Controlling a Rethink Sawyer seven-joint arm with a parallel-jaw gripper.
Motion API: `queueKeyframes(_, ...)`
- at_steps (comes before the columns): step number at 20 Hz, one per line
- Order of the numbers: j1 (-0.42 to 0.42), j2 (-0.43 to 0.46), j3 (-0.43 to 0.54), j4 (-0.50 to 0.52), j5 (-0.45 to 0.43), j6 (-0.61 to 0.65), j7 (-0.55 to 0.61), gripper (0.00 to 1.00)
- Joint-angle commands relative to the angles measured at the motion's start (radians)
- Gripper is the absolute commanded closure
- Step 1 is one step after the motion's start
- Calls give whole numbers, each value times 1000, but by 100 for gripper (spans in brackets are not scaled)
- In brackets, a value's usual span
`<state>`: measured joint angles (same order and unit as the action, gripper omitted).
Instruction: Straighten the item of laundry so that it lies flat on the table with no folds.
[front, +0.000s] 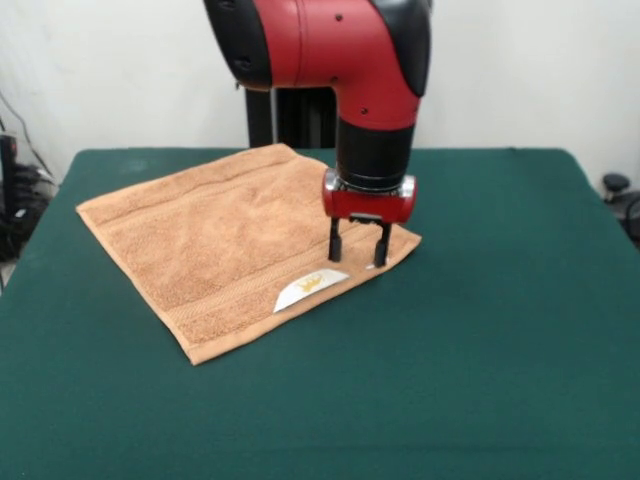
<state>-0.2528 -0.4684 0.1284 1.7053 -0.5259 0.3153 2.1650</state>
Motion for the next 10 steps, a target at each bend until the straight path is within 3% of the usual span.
queueKeyframes(1,33,124,40,-3,44,-27,107,0)
queueKeyframes(10,32,78,67,-57,90,66,63,0)
